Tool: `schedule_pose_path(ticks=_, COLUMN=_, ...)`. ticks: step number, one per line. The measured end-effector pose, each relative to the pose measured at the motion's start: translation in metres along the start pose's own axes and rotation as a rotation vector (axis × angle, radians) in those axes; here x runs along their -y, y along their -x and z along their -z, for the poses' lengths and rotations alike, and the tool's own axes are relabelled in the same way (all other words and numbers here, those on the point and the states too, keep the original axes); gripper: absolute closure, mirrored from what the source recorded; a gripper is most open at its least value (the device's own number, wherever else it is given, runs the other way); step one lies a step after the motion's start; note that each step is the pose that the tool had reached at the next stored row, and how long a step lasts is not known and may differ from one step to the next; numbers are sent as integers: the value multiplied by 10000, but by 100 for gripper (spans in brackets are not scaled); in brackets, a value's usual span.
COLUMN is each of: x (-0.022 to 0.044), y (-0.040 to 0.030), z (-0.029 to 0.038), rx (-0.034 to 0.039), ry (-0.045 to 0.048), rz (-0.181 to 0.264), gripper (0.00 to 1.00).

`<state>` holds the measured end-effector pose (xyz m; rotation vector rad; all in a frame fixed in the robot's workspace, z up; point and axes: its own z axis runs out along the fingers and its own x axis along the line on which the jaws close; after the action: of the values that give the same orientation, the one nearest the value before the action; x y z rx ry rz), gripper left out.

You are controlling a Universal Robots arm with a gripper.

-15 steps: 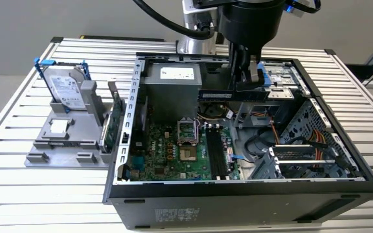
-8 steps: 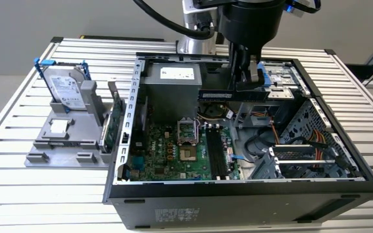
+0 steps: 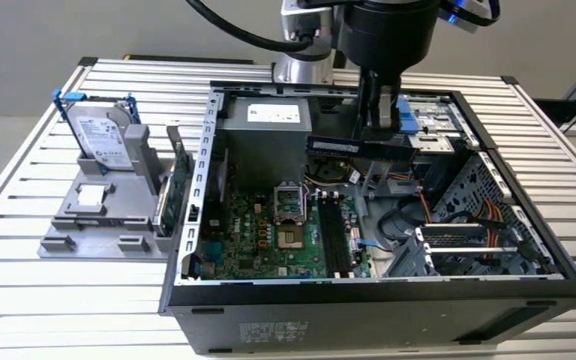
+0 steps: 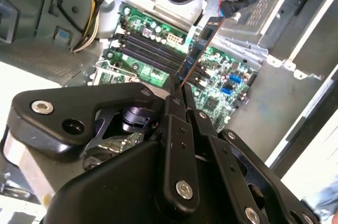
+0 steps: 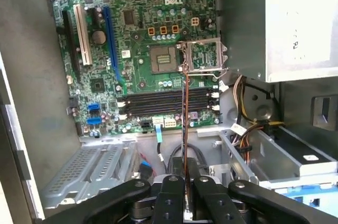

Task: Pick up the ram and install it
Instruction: 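Insert the ram into the slot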

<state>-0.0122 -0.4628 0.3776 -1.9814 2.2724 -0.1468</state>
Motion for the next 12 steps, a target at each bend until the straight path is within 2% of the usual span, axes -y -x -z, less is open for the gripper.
schedule_pose_path(ticks=12, x=0, y=-1, z=-1, rx=-336, ry=-63, rz=-2153, gripper=100)
